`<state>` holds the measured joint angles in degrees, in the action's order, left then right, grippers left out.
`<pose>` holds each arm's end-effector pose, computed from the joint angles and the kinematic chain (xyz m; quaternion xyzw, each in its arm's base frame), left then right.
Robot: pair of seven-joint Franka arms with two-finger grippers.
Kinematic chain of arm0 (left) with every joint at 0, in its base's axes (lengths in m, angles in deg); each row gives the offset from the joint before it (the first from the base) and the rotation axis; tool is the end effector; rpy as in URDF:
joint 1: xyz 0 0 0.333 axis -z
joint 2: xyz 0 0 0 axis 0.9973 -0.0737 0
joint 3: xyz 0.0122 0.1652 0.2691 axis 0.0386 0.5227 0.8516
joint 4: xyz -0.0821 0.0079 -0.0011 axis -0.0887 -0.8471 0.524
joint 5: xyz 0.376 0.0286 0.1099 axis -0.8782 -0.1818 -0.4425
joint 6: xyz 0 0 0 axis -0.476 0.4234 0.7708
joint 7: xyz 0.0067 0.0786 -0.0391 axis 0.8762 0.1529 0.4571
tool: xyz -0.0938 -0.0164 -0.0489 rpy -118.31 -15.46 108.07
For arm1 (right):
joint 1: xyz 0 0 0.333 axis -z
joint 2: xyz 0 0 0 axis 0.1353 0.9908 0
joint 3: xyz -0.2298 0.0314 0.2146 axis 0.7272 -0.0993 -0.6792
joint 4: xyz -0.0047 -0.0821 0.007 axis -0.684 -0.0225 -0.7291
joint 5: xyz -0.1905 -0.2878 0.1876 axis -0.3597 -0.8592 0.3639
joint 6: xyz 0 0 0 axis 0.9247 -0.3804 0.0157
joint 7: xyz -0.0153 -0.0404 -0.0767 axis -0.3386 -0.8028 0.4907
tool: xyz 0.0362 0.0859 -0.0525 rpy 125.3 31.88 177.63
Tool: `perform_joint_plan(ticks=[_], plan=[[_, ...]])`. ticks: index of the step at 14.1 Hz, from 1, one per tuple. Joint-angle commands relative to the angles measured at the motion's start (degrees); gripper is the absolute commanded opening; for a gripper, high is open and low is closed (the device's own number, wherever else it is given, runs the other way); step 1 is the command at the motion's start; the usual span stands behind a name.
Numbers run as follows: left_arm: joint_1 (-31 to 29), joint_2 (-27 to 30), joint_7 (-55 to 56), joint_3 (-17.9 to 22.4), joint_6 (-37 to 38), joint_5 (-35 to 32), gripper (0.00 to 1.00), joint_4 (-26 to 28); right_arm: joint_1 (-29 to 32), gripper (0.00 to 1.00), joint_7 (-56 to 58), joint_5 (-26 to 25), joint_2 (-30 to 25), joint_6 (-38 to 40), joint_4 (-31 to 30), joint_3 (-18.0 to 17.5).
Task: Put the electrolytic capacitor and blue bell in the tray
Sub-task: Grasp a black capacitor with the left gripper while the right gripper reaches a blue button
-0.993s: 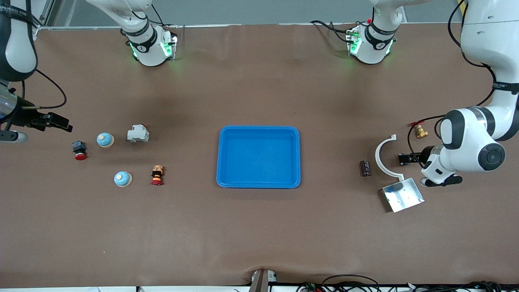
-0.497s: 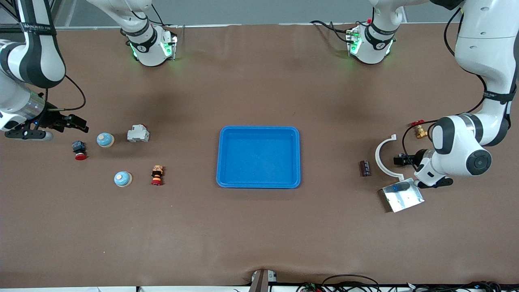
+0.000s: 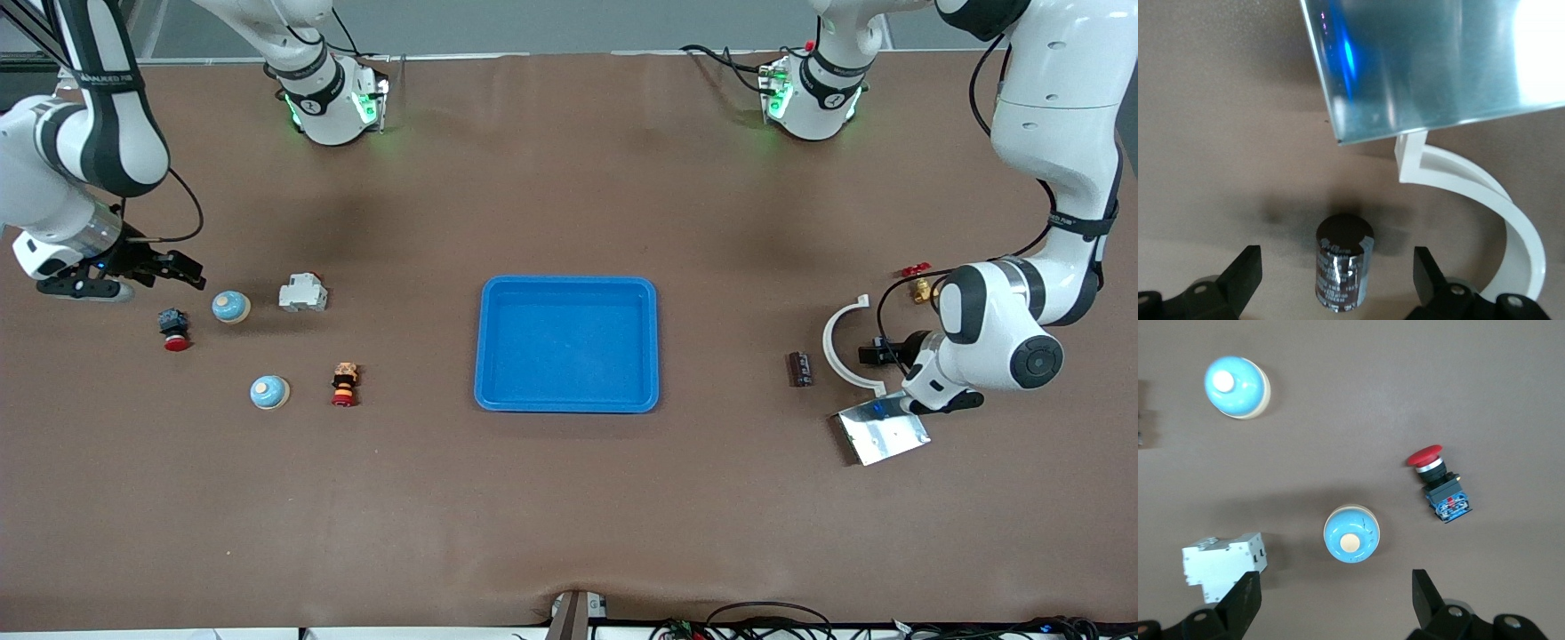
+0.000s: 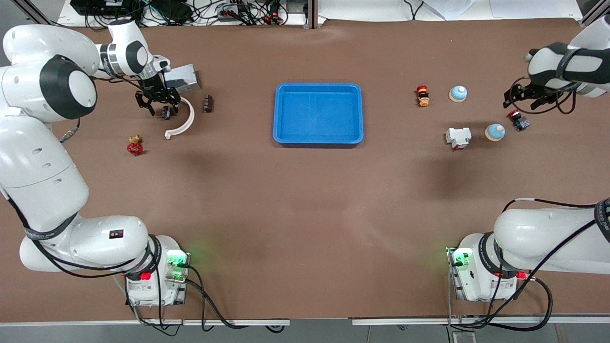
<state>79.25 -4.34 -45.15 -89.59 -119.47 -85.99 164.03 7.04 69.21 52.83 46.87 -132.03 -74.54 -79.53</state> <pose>0.6063 0.0589 0.1675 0.9844 0.0610 -0.1652 0.0038 0.4586 -0.1550 0.3075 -0.9990 0.0431 -0.0116 0.0102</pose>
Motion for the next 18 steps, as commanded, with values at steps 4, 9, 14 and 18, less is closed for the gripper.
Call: perform_joint_plan(ticks=[4, 9, 14, 18], plan=[[-0.2, -0.1, 0.5, -0.1, -0.2, -1.0, 0.91, -0.4, 1.6, 1.0, 1.2, 0.9, 6.1, -8.2, -2.4, -0.6], [-0.3, 0.1, 0.5, -0.1, -0.2, -1.0, 0.31, -0.7, 1.6, 1.0, 1.1, 1.0, 11.2, -14.7, -2.9, -0.8], [-0.2, 0.4, 3.8, -0.2, -0.2, -1.0, 0.04, -1.0, 1.5, 1.0, 1.0, 1.3, 13.3, -16.0, -2.9, -0.8], [-0.2, 2.6, 3.8, -0.3, 0.5, -1.0, 0.04, -1.1, 1.1, 1.0, 1.0, 3.3, 14.9, -17.7, -2.9, -1.0]])
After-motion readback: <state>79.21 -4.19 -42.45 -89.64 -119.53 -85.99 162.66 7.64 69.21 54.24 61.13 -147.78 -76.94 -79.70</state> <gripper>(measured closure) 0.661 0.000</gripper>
